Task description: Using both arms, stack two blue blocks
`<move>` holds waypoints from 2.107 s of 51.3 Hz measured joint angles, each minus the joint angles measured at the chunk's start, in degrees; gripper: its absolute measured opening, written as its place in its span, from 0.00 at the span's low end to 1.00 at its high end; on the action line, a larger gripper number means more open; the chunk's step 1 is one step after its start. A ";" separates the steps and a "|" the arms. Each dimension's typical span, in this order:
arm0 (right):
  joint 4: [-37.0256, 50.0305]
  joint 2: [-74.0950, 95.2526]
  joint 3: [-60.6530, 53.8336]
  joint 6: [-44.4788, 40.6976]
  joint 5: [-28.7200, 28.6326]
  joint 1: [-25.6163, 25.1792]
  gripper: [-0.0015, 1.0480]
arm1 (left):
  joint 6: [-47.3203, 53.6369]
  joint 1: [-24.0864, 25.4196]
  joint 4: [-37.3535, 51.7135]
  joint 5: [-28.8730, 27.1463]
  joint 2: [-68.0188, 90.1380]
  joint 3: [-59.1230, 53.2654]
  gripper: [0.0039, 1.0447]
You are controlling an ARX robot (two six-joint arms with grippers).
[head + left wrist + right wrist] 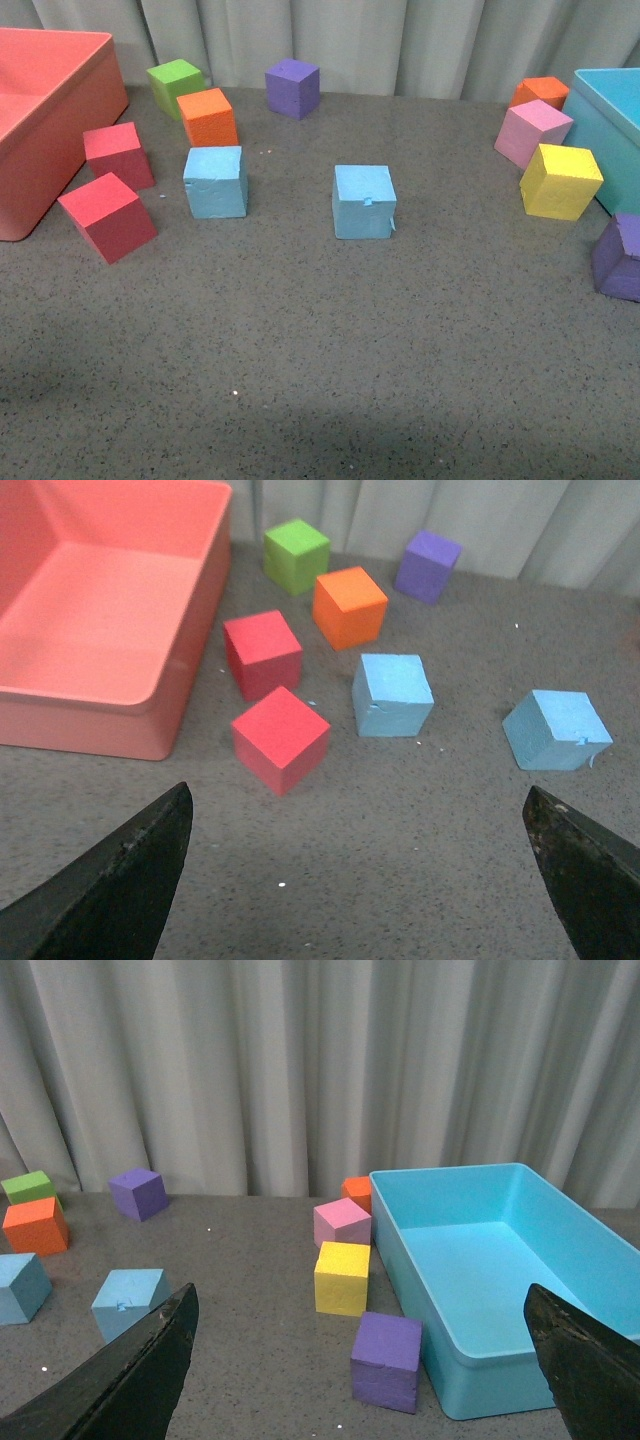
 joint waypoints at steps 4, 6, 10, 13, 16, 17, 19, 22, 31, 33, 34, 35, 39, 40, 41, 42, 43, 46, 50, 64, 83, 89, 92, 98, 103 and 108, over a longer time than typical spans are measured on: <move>0.00 0.00 0.00 0.00 0.00 0.00 0.91 | -0.87 -1.05 0.00 0.81 13.31 7.26 0.94; 0.00 0.00 0.00 0.00 0.00 0.00 0.91 | -1.07 -1.31 -0.79 1.05 18.47 10.14 0.94; 0.00 0.00 0.00 0.00 0.00 0.00 0.91 | -3.26 -1.57 -9.77 2.99 39.65 26.14 0.94; 0.00 0.00 0.00 0.00 0.00 0.00 0.91 | -3.43 -1.57 -12.07 2.51 44.33 31.01 0.94; 0.00 0.00 0.00 0.00 0.00 0.00 0.91 | -3.43 -1.57 -12.66 1.86 48.17 35.32 0.94; 0.00 0.00 0.00 0.00 0.00 0.00 0.91 | -3.54 -1.57 -12.76 1.90 49.55 36.96 0.94; 0.00 0.00 0.00 0.00 0.00 0.00 0.91 | -3.67 -1.57 -13.22 2.05 51.10 38.95 0.94; 0.00 0.00 0.00 0.00 0.00 0.00 0.91 | -3.82 -1.68 -14.71 1.66 55.15 43.95 0.94; 0.00 0.00 0.00 0.00 0.00 0.00 0.91 | -4.13 -1.99 -17.11 1.64 62.01 50.69 0.94; 0.00 0.00 0.00 0.00 0.00 0.00 0.91 | -4.50 -2.03 -17.70 1.88 63.10 51.65 0.94; 0.00 0.00 0.00 0.00 0.00 0.00 0.91 | -4.72 -2.08 -17.90 2.34 63.78 52.22 0.94; 0.00 0.00 0.00 0.00 0.00 0.00 0.91 | -4.98 -2.08 -17.97 2.89 64.43 52.74 0.94; 0.00 0.00 0.00 0.00 0.00 0.00 0.91 | -5.14 -2.12 -18.21 3.04 66.05 54.38 0.94; 0.00 0.00 0.00 0.00 0.00 0.00 0.91 | -5.18 -2.16 -18.29 2.95 66.60 54.93 0.94; 0.00 0.00 0.00 0.00 -0.02 0.00 0.91 | -5.27 -2.16 -18.49 2.99 67.01 55.54 0.94; 0.00 0.00 0.00 0.00 0.00 0.00 0.91 | -5.29 -2.21 -18.80 3.08 67.47 56.17 0.94; 0.00 0.00 0.00 0.00 0.00 0.00 0.91 | -5.29 -2.25 -19.02 3.08 67.84 56.76 0.94; 0.00 0.00 0.00 0.00 0.00 0.00 0.91 | -5.33 -2.25 -20.46 2.84 69.53 59.30 0.94; 0.00 0.00 0.00 0.00 0.00 0.00 0.91 | -5.33 -2.21 -21.62 2.73 71.78 61.88 0.94; 0.00 0.00 0.00 0.00 -0.02 0.00 0.91 | -5.77 -2.19 -24.48 3.52 77.70 67.54 0.94; 0.00 0.00 0.00 0.00 0.00 0.00 0.91 | -6.62 -1.88 -26.99 3.58 83.60 72.46 0.94; 0.00 0.00 0.00 0.00 0.00 0.00 0.91 | -6.34 -1.88 -27.98 2.95 84.63 73.64 0.89; 0.00 0.00 0.00 0.00 0.00 0.00 0.91 | -6.23 -1.88 -28.68 3.37 84.87 74.09 0.81; 0.00 0.00 0.00 0.00 0.00 0.00 0.91 | -6.14 -2.10 -29.53 3.65 85.00 74.49 0.59; 0.00 0.00 0.00 0.00 0.00 0.00 0.91 | -6.16 -2.38 -29.42 3.61 84.72 74.18 0.50; 0.00 0.00 0.00 0.00 0.00 0.00 0.91 | -6.25 -2.84 -28.94 3.08 83.65 72.78 0.47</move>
